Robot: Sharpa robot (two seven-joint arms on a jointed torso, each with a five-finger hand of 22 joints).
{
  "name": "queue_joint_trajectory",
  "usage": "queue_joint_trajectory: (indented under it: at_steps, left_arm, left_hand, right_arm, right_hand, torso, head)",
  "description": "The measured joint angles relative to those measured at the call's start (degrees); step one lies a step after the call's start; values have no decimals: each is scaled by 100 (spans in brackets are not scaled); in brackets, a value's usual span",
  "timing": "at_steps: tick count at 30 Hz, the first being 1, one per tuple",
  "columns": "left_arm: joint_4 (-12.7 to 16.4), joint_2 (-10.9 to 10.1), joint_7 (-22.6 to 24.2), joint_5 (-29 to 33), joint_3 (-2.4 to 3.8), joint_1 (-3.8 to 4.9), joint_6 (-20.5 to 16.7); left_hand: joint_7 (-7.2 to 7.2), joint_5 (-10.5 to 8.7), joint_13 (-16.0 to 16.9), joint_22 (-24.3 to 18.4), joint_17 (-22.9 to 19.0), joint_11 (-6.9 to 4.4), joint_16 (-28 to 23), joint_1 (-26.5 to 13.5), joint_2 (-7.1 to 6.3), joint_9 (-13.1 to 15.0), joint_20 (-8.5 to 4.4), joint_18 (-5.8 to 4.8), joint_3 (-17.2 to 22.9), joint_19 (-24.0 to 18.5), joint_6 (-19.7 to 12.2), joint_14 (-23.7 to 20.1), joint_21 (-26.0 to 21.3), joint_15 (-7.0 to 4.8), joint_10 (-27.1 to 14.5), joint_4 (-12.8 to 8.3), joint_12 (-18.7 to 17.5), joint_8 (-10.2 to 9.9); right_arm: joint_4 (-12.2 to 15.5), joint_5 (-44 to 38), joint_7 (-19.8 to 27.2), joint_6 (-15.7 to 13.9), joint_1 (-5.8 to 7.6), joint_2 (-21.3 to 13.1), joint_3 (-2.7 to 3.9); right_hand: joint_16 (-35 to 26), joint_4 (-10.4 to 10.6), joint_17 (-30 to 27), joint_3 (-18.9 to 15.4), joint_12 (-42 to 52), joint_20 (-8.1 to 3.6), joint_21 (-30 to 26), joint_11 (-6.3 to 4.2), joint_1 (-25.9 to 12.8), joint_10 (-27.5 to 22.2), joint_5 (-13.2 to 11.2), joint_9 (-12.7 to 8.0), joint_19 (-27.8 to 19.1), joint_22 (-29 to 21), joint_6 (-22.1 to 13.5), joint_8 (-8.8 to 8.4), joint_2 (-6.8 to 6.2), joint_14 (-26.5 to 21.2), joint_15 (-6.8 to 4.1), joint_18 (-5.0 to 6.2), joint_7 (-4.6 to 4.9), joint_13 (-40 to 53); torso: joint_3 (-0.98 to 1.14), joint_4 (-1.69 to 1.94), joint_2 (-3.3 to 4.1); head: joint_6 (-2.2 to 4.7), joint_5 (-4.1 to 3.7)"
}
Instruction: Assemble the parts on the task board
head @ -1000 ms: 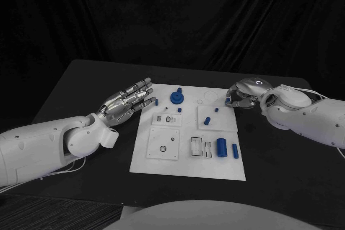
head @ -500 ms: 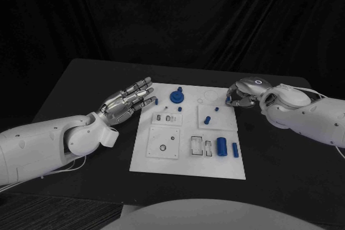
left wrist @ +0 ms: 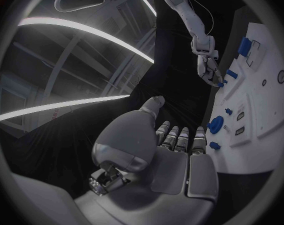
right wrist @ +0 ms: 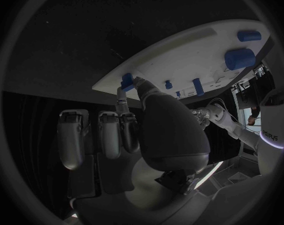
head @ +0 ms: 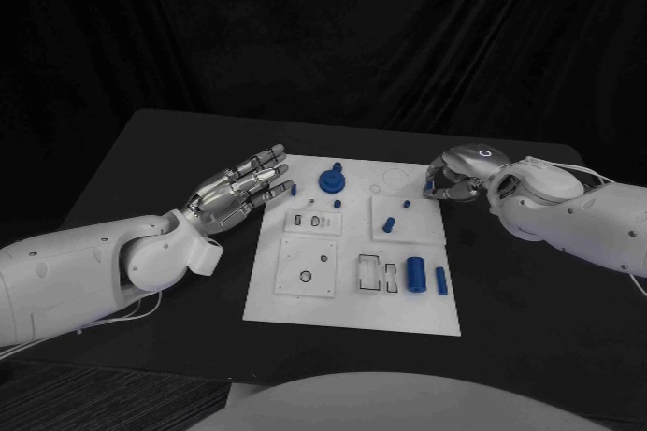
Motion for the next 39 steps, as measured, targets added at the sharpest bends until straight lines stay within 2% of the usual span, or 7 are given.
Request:
queue_joint_trajectory:
  at_steps: [6,15,21,25,27,32,39]
  left_arm:
    - [6,-16,-2,0,0,0,2]
    - [8,-22,-12,0,0,-1,1]
    - [8,-13,-19,0,0,-1,1]
    - [12,-11,-23,0,0,-1,0]
    - [15,-13,-26,0,0,-1,0]
    - [24,-20,-30,0,0,-1,-1]
    - [28,-15,-34,0,0,-2,-1]
  left_hand:
    - [0,0,0,0,1,0,0,0,0,0,0,0,0,0,0,0,0,0,0,0,0,0]
    - [0,0,0,1,1,0,0,0,0,0,0,0,0,0,0,-17,0,17,0,0,0,0]
    - [0,0,0,1,1,0,0,0,0,0,0,0,0,0,0,-21,0,21,0,0,0,0]
    - [0,0,0,1,-1,0,0,0,0,0,0,0,0,0,0,-21,0,21,0,0,0,0]
    - [0,0,0,1,-2,0,0,0,0,0,0,0,0,0,0,-19,0,23,0,0,0,0]
    - [0,0,0,2,-4,0,0,0,0,0,0,0,0,0,0,1,0,42,0,0,0,0]
    - [0,0,0,2,-3,0,0,0,0,0,0,0,0,0,0,1,0,42,0,0,0,0]
  right_arm:
    - [332,0,1,-146,43,-161,-12]
    - [1390,-1,-48,-371,552,-432,1]
    - [1858,-2,-60,-379,631,-332,-1]
    - [1969,-2,-61,-266,603,-133,-1]
    - [1973,-3,-62,-182,547,-43,1]
    - [1943,-3,-75,116,343,225,-5]
    - [1831,-3,-110,371,198,490,-6]
  right_hand:
    - [0,-1,0,-1,0,0,-1,0,7,0,-86,3,0,1,63,30,7,0,0,0,50,0]
    - [0,-7,0,-7,0,0,-1,0,7,0,-135,33,0,4,87,31,6,0,0,0,73,-1]
    - [0,-6,0,-7,0,0,-34,39,6,3,-135,33,0,4,87,30,6,0,0,0,73,-1]
    - [0,-6,0,-8,0,0,-60,43,6,-1,-124,33,0,4,87,28,5,2,2,0,73,-1]
    - [0,-7,0,-7,0,0,-60,43,6,0,-40,34,0,4,87,-2,5,-1,43,0,73,-1]
    - [0,-31,0,17,0,21,-60,84,5,-1,26,34,-21,3,87,-30,4,-1,43,0,73,-1]
    - [0,-46,0,32,0,21,-59,84,4,-1,97,34,-21,3,86,-55,4,-1,42,0,73,-1]
  torso:
    - [0,0,-1]
    - [-1,-1,-2]
    - [-10,-7,-7]
    - [-12,-4,-4]
    - [-13,2,-3]
    - [-11,14,4]
    - [-3,12,8]
  head:
    - [-8,9]
    - [-20,24]
    - [-21,74]
    - [-21,98]
    - [-21,104]
    - [-21,112]
    - [-21,128]
